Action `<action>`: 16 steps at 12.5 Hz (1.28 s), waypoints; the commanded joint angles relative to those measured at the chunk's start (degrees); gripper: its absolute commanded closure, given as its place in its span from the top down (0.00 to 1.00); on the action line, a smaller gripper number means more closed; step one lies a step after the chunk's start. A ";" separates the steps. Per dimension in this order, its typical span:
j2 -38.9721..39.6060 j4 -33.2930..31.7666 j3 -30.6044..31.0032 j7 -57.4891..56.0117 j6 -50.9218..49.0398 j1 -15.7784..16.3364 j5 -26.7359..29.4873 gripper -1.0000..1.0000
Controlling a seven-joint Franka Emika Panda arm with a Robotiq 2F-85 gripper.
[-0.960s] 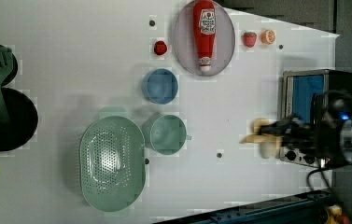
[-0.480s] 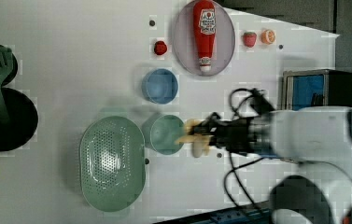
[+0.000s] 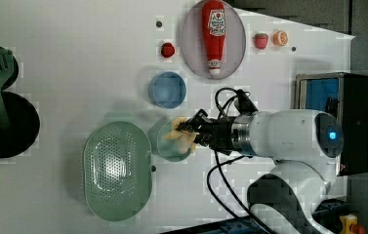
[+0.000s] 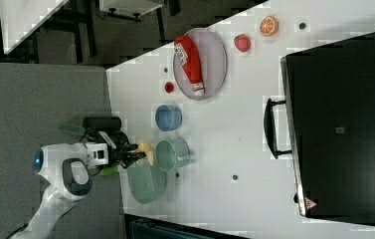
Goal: Pick Banana and place it in mug.
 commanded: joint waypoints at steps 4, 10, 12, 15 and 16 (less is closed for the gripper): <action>3.90 -4.39 -0.71 5.32 5.79 -0.37 -3.59 0.51; 3.02 -4.66 -0.90 5.33 8.84 -0.45 -3.59 1.00; -0.72 -4.44 -1.61 5.34 7.87 -0.87 -3.52 1.00; -9.03 -1.67 -3.40 5.25 -1.52 -1.46 -3.52 1.00; -11.86 0.15 -4.15 5.15 -6.76 -1.47 -3.52 1.00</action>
